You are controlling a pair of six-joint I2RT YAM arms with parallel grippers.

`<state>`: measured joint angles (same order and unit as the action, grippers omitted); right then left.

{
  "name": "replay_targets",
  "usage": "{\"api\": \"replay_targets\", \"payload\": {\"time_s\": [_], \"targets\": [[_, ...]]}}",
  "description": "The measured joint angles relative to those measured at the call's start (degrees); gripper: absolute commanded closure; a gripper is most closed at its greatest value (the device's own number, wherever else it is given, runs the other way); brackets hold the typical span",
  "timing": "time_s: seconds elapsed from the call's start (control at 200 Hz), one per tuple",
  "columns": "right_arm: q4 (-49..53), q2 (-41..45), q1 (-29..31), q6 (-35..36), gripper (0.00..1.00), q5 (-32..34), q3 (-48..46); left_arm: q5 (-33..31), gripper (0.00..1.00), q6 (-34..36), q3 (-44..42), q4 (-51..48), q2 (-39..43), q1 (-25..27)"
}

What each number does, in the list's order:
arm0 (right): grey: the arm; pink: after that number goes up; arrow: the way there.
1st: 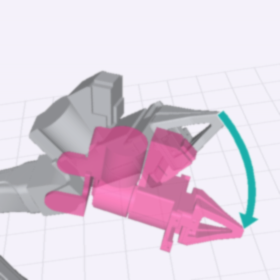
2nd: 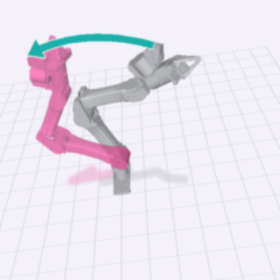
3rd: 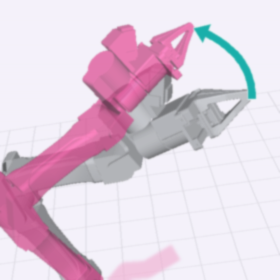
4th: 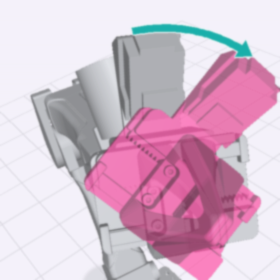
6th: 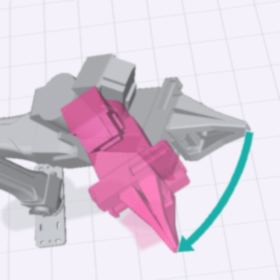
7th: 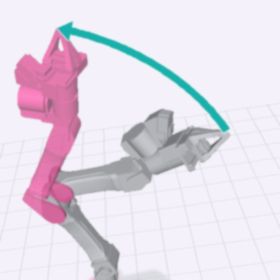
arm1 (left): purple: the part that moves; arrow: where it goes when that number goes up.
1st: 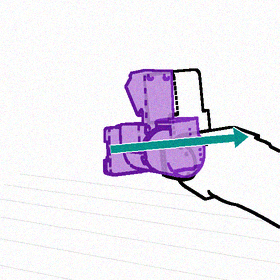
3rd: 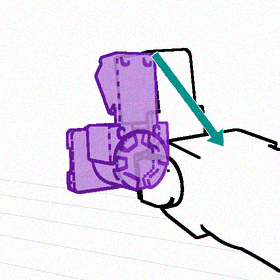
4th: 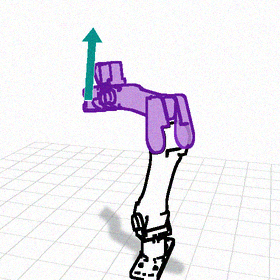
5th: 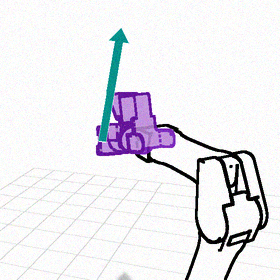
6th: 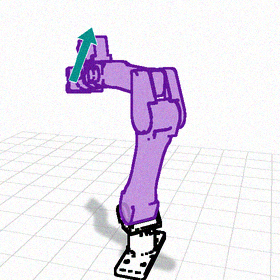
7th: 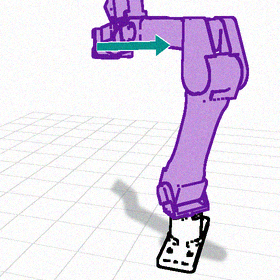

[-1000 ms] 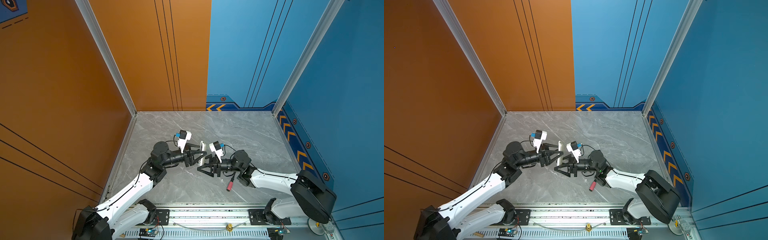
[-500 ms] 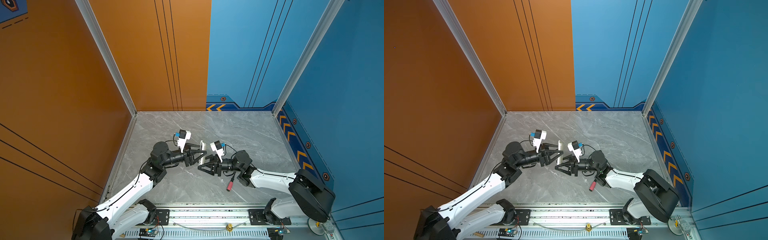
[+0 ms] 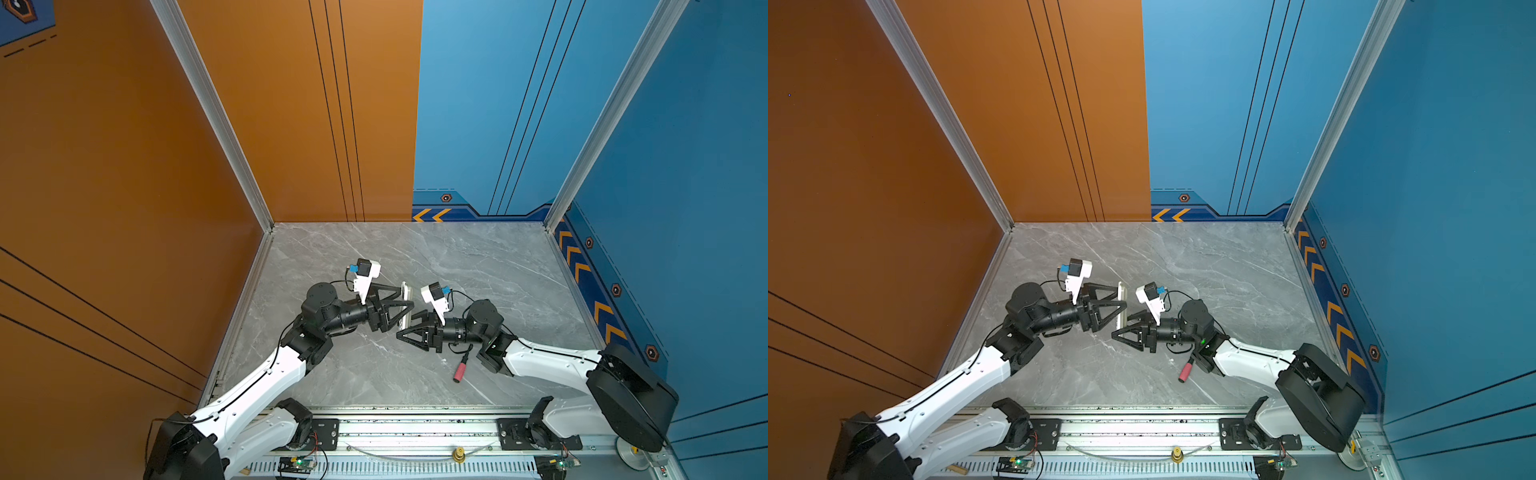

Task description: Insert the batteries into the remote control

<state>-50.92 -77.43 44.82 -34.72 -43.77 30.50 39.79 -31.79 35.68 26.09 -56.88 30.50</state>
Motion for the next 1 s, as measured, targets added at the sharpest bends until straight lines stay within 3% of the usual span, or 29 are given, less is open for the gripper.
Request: {"api": "replay_targets", "payload": {"time_s": [0.365, 0.746, 1.001], "targets": [[21.51, 5.35, 2.16, 11.06, 1.00, 12.74, 5.60, -6.88, 0.02, 1.62, 0.59, -7.78, 3.54, -1.29], [37.68, 6.78, 7.04, 13.75, 1.00, 38.32, 9.62, -15.87, 0.00, 1.60, 0.90, -16.63, 11.08, -2.08], [41.20, 6.95, 10.82, 13.73, 1.00, 48.78, 10.54, -20.37, 0.19, 1.81, 1.22, -18.12, 9.22, 0.44]]}}
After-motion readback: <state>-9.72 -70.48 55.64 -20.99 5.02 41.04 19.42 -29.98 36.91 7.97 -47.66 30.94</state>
